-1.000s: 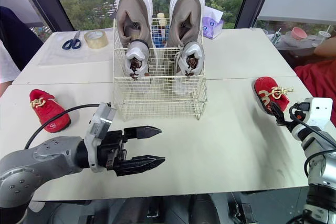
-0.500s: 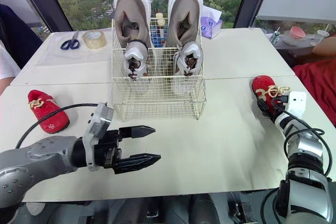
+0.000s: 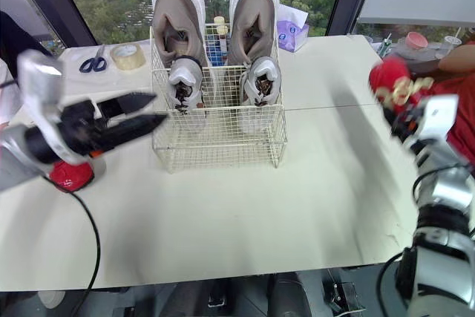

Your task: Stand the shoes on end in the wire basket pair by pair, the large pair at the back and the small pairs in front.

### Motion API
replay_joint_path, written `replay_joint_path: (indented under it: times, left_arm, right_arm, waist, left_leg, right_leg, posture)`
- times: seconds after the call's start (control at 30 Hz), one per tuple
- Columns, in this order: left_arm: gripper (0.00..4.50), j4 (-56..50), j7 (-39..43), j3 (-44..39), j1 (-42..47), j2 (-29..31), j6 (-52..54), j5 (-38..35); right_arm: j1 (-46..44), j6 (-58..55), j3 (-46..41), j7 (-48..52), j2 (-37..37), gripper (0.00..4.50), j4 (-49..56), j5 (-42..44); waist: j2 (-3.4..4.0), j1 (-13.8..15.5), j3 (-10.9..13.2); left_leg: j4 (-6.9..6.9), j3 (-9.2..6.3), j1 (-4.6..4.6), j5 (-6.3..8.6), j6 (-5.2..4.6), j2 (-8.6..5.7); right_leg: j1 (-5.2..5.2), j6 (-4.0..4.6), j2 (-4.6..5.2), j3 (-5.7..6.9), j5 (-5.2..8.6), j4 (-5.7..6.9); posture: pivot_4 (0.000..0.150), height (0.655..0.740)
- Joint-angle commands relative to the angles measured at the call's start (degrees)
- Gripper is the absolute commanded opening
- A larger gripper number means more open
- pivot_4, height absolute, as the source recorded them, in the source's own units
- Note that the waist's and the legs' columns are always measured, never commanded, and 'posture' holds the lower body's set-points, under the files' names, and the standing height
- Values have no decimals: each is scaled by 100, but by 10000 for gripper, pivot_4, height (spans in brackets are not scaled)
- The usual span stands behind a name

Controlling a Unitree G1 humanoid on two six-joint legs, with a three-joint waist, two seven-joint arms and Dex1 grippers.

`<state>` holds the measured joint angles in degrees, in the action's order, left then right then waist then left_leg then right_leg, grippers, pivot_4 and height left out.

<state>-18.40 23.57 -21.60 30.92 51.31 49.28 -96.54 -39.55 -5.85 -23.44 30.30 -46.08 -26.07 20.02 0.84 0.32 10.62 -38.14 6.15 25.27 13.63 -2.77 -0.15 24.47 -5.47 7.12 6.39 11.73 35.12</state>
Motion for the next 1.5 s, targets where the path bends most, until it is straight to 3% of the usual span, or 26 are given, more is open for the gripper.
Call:
replay_joint_path:
  times: [0.03, 0.17, 0.27, 0.6, 0.83, 0.93, 1.17, 1.23, 1.3, 1.4, 1.5]
  left_arm:
    - [45000, 907, -149, -25, 862, -262, -148, -409]
    - [45000, 1952, 131, 343, 2156, -766, 73, -191]
    - [45000, 2442, 738, 563, 2708, -830, 308, 380]
    - [45000, 3955, 2620, 990, 4310, -929, 1020, 1845]
    - [45000, 4042, 3393, 1275, 4554, -1109, 1198, 2756]
    - [36588, 4086, 3488, 1219, 4628, -1235, 1167, 2986]
    - [3752, 4005, 3342, 856, 4532, -1416, 1371, 3023]
    - [3752, 3979, 3193, 667, 4479, -1460, 1453, 2951]
    - [3481, 3956, 2923, 392, 4417, -1544, 1538, 2808]
    - [3481, 3612, 1968, -372, 4010, -1862, 1478, 2245]
    - [3481, 3074, 953, -950, 3685, -2383, 1065, 1743]
  right_arm:
    - [-786, -581, 83, 296, -354, 20230, 1592, 568]
    - [-1953, -1513, 943, 1078, -453, 20230, 3130, 1310]
    - [-2223, -1666, 1463, 1571, -561, 20230, 3700, 1244]
    - [-2533, -248, 2208, 2449, -340, 20230, 3369, 126]
    - [-2502, 175, 2291, 2548, -76, 20230, 3302, -186]
    - [-2490, 191, 2277, 2557, 3, 20230, 3321, -205]
    - [-2426, 164, 2327, 2624, 56, 20230, 3365, -238]
    - [-2393, 123, 2325, 2625, 63, 20230, 3382, -240]
    - [-2298, -91, 2245, 2595, 60, 30180, 3432, -112]
    - [-1756, -1532, 1483, 1903, 271, 44767, 3731, 1021]
    - [-1252, -2684, 751, 804, 864, 44767, 4159, 2389]
  waist:
    - [-12, 9, -4]
    - [-41, 10, -7]
    - [-63, 15, -13]
    - [-83, 12, -8]
    - [-82, -51, -8]
    - [-82, -76, -8]
    - [-82, -112, -7]
    - [-82, -109, -7]
    - [-82, -100, -7]
    - [-85, -96, -8]
    - [-95, -92, -10]
  left_leg:
    - [4, -3, -2, -2, 3, 3]
    - [6, -6, -10, -5, 8, 14]
    - [3, -3, -9, -2, 1, 12]
    - [-8, -2, 13, 7, -15, -2]
    - [-4, -2, 9, 0, -4, 4]
    - [-4, -2, 10, 0, -4, 4]
    - [-4, -3, 9, 0, -4, 6]
    - [-4, -3, 9, 0, -4, 6]
    - [-4, -4, 10, -1, -4, 6]
    - [-6, -11, 7, -1, -4, 6]
    - [-10, -21, 3, -1, -3, 7]
  right_leg:
    - [-1, -1, -6, 1, 1, 0]
    - [-13, 1, -21, 3, 1, -2]
    - [-14, 1, -20, 2, 0, -4]
    - [-8, -1, -17, -5, -1, -19]
    - [-1, -1, -19, -4, 0, 0]
    - [-1, -1, -19, -4, 0, -1]
    - [-1, -1, -18, -5, 0, 0]
    - [-1, -2, -18, -5, 0, 0]
    - [-1, -2, -18, -5, 0, 0]
    - [-8, -2, -14, -4, -1, -1]
    - [-18, -1, -4, -2, -2, 4]
  posture:
    - [1500, 7400]
    - [1500, 7400]
    - [1500, 7400]
    - [1500, 7400]
    - [1500, 7400]
    - [1500, 7400]
    - [1500, 7400]
    - [1500, 7400]
    - [1500, 7400]
    - [1500, 7400]
    - [1500, 7400]
